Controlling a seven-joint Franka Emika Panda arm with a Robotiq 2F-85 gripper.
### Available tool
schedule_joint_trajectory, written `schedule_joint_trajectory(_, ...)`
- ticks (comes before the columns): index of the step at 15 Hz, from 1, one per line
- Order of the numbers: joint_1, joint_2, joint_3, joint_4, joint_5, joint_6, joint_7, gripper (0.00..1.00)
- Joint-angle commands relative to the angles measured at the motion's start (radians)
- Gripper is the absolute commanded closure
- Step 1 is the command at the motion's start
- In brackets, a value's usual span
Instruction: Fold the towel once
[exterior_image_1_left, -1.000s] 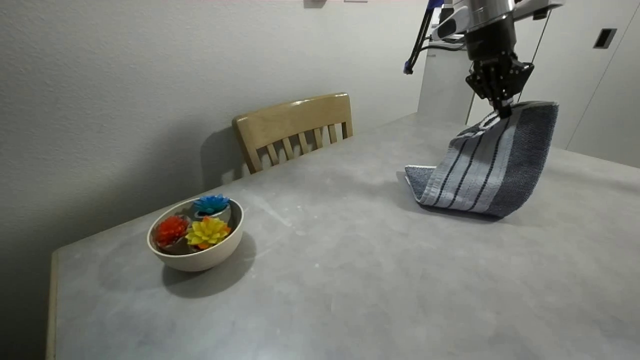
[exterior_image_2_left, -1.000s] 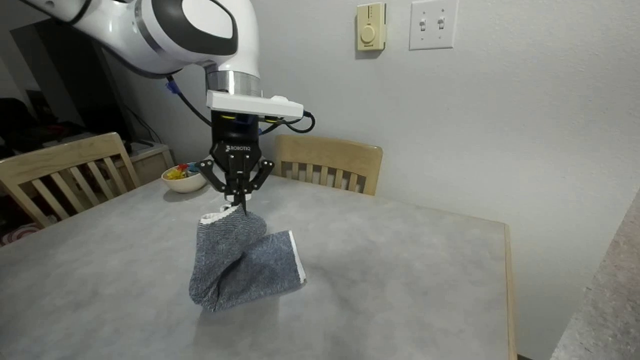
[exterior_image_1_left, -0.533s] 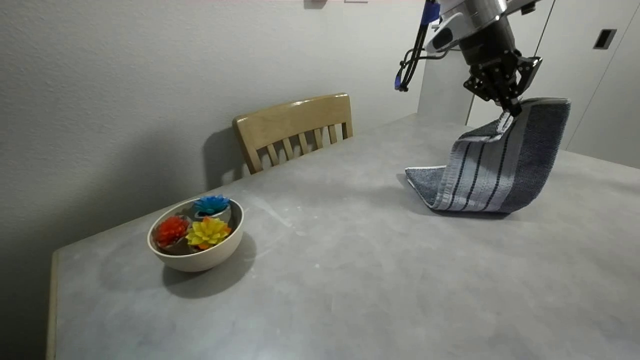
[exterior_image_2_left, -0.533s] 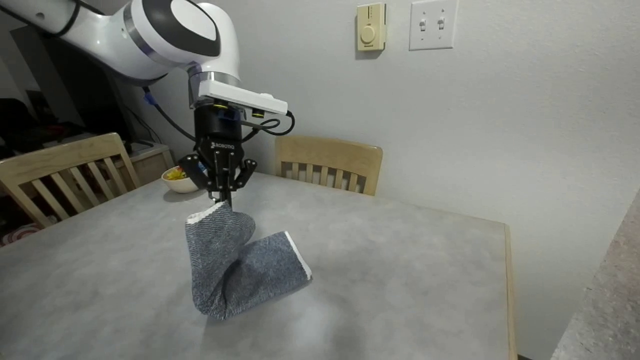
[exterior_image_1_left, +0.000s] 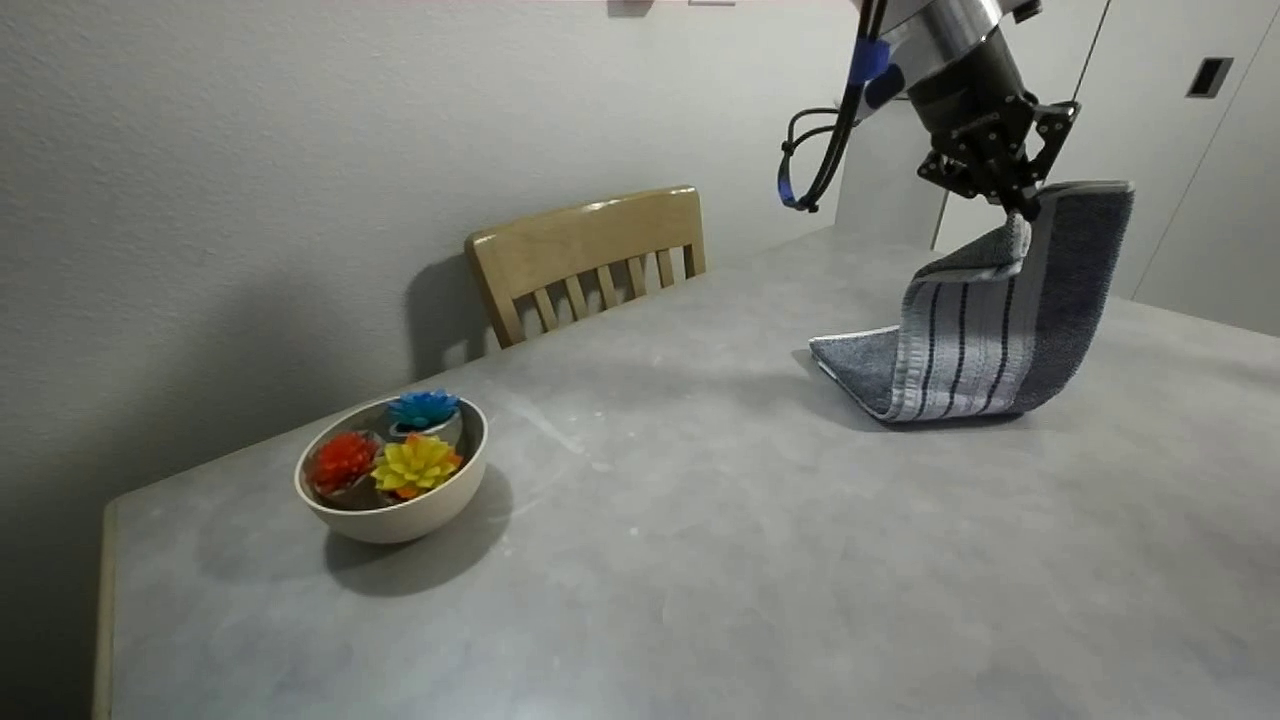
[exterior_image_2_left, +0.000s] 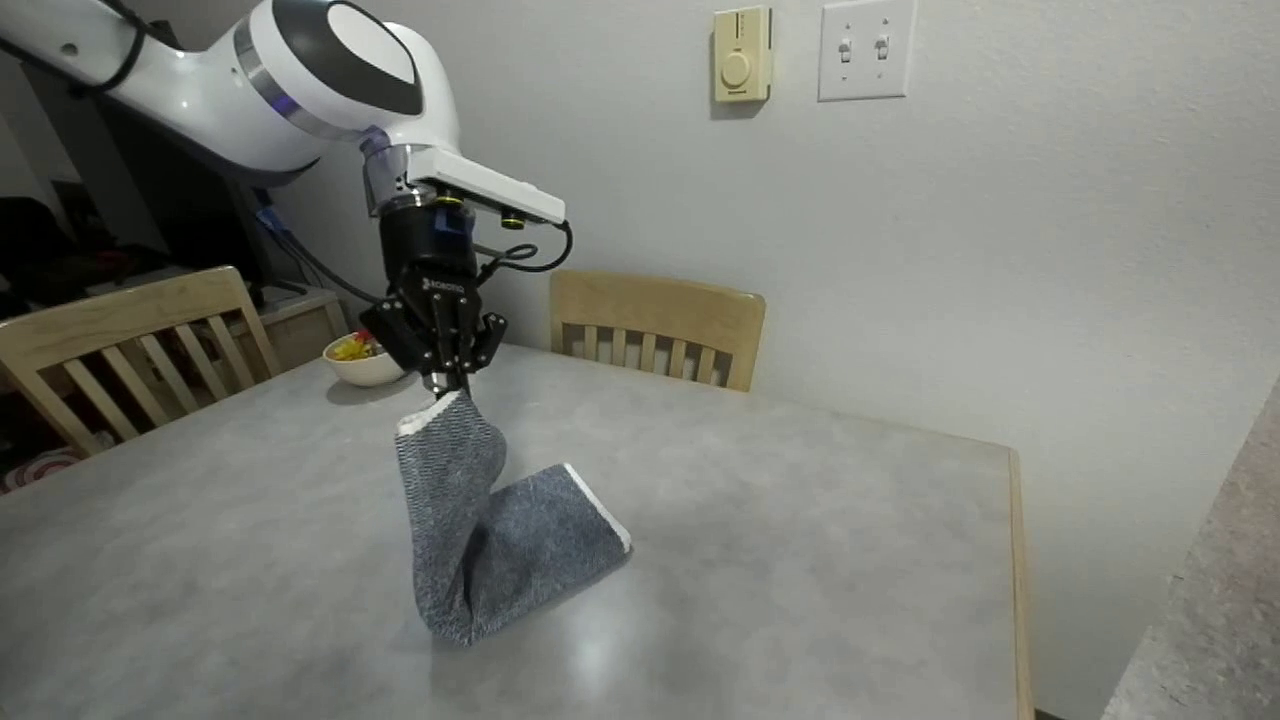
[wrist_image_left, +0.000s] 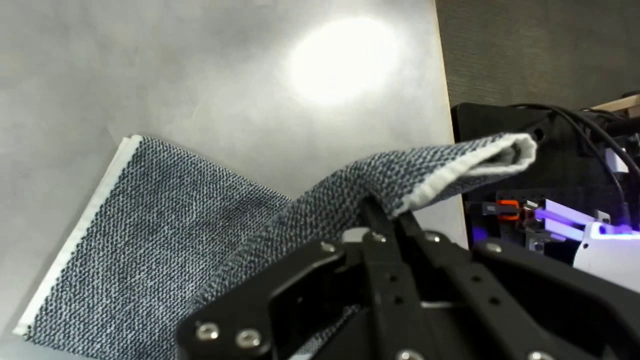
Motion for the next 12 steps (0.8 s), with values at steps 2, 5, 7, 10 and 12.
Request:
schedule_joint_trajectory(2,-0.041,0.014,-0.017,0.062,0.012,0.003,-0.078,0.98)
schedule_joint_trajectory(5,-0.067,0.065,-0.032,0.136,0.039,-0.031,-0.115,0.98)
schedule_joint_trajectory(7,-0.079,0.115,-0.043,0.190,0.047,-0.068,-0.136,0.98)
schedule_joint_trajectory(10,-0.084,0.208,-0.050,0.278,0.039,-0.169,-0.179,0.98)
schedule_joint_trajectory(12,-0.076,0.265,-0.053,0.326,0.022,-0.227,-0.185,0.98)
